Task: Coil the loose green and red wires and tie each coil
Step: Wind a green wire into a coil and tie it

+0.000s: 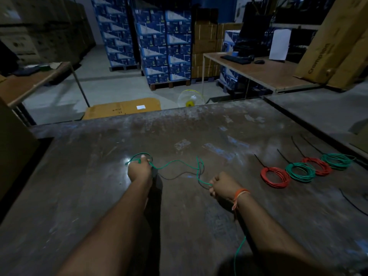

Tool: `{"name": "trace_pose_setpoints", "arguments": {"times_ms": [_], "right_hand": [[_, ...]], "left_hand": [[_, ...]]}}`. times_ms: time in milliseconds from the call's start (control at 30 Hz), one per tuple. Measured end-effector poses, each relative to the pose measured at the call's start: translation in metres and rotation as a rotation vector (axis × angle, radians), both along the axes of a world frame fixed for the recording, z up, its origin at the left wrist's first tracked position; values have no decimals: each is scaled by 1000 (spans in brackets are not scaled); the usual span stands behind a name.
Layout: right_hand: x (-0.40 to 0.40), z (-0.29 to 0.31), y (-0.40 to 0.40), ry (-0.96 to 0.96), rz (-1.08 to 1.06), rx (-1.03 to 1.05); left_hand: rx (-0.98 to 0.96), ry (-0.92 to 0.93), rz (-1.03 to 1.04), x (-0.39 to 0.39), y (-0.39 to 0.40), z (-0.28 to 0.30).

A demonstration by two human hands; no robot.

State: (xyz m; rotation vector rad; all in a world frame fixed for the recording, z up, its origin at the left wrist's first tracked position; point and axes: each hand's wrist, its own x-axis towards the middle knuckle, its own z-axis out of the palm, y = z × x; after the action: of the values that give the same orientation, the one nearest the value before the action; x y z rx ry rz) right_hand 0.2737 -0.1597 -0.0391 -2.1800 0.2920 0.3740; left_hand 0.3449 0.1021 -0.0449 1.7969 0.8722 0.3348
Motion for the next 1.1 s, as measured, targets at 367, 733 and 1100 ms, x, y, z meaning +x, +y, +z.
{"name": "trace_pose_setpoints", "arguments": {"times_ms": [367,733,1100], "right_hand": [[36,-56,20,-141,-325,222],[3,-13,35,-228,-8,334],[-38,-2,3,-185,35,-479]], "left_hand": [[-190,-99,-66,-8,-26,-1],[-417,-211,-8,-4,-21,1],[-532,-277,164,-11,-5,-11]]}}
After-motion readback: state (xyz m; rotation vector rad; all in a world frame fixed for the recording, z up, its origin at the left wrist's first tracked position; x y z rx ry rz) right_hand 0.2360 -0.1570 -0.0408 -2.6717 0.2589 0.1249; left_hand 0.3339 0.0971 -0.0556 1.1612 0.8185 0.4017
